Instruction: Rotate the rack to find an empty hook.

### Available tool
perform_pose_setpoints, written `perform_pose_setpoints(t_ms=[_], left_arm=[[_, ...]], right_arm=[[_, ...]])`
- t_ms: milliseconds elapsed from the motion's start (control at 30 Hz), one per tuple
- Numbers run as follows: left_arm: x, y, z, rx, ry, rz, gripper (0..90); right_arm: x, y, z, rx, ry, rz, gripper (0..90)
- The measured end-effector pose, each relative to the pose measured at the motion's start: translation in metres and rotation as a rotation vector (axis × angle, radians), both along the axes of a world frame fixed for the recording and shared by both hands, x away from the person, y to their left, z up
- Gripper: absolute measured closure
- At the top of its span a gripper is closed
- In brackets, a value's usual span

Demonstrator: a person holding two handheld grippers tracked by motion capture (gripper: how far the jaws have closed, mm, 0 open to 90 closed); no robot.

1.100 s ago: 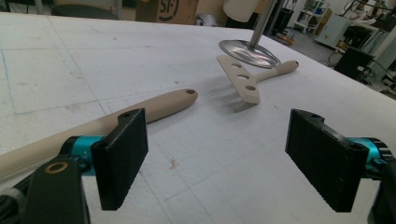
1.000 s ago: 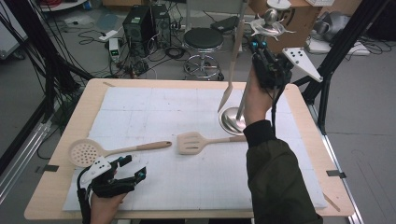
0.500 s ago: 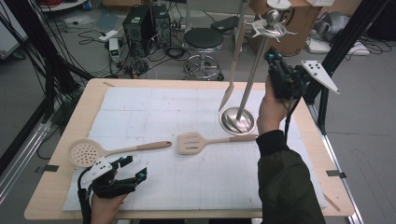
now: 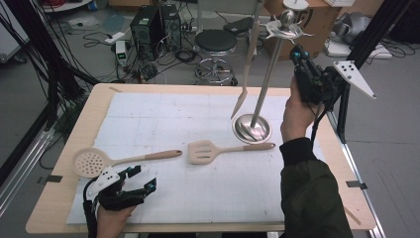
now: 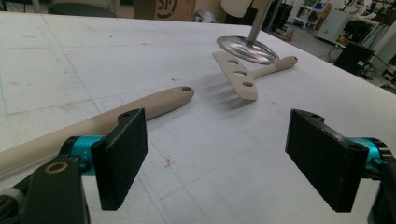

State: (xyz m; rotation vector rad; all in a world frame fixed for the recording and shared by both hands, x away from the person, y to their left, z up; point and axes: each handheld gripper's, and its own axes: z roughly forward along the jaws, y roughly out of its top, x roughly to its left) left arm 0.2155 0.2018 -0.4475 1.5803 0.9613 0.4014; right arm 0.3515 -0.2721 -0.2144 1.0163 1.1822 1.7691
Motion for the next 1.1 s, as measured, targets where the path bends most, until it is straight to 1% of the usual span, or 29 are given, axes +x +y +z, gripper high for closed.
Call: perform_pose_setpoints(t_ms=[33, 100, 167, 200, 267, 367, 400, 467, 500, 567, 600, 633, 733, 800, 867, 900, 1033, 1100], left_arm=[[0.000, 0.000, 0.000, 0.002, -0.002, -0.001, 21.7], [0.000, 0.000, 0.000, 0.004, -0.003, -0.003, 21.7], [0.000, 0.001, 0.000, 0.003, -0.002, -0.001, 21.7], [0.000, 0.001, 0.000, 0.003, -0.003, 0.000, 21.7], [0.000, 0.001, 0.000, 0.003, -0.001, 0.001, 21.7], [0.000, 0.001, 0.000, 0.000, -0.002, 0.001, 21.7], [0.000, 0.001, 0.000, -0.002, 0.000, 0.001, 21.7], [0.000, 0.000, 0.000, 0.006, 0.001, -0.001, 21.7], [0.000, 0.000, 0.000, 0.006, 0.001, -0.001, 21.7], [0.000, -0.001, 0.000, 0.009, 0.000, -0.005, 21.7], [0.000, -0.001, 0.000, 0.009, 0.001, -0.005, 21.7], [0.000, -0.001, 0.000, 0.009, 0.001, -0.003, 21.7], [0.000, 0.000, 0.000, 0.006, 0.001, 0.000, 21.7], [0.000, 0.000, 0.000, 0.005, 0.001, 0.000, 21.7], [0.000, 0.000, 0.000, 0.008, 0.001, -0.001, 21.7], [0.000, -0.001, 0.000, 0.008, 0.001, -0.002, 21.7], [0.001, -0.001, 0.000, 0.007, 0.000, -0.005, 21.7], [0.001, -0.001, 0.000, 0.007, -0.001, -0.005, 21.7]], right_arm=[[0.000, 0.001, 0.000, -0.017, -0.002, -0.003, 89.6], [-0.001, 0.002, 0.000, -0.027, -0.004, -0.003, 89.5], [-0.002, 0.002, 0.001, -0.023, -0.005, 0.000, 89.5], [-0.002, 0.000, 0.001, -0.006, -0.001, 0.002, 89.5], [0.000, -0.006, 0.000, 0.014, 0.008, -0.012, 89.6], [-0.001, -0.012, 0.000, 0.021, 0.012, -0.021, 89.5], [-0.001, -0.013, 0.000, 0.027, 0.006, -0.018, 89.5], [-0.001, -0.013, 0.002, 0.026, 0.002, -0.005, 89.5], [-0.002, -0.011, 0.002, 0.018, 0.003, 0.007, 89.5], [-0.001, -0.004, 0.003, -0.032, -0.007, 0.033, 89.6], [-0.001, -0.001, 0.003, -0.057, -0.012, 0.034, 89.6], [0.000, 0.002, 0.003, -0.070, -0.013, 0.040, 89.5], [0.000, 0.004, 0.003, -0.061, -0.008, 0.052, 89.6], [0.001, 0.005, 0.003, -0.068, -0.014, 0.052, 89.6], [0.000, 0.006, 0.003, -0.066, -0.009, 0.052, 89.6], [0.000, 0.006, 0.003, -0.073, -0.010, 0.054, 89.6], [0.001, 0.011, 0.004, -0.078, -0.007, 0.057, 89.5], [0.002, 0.015, 0.004, -0.095, -0.002, 0.069, 89.5]])
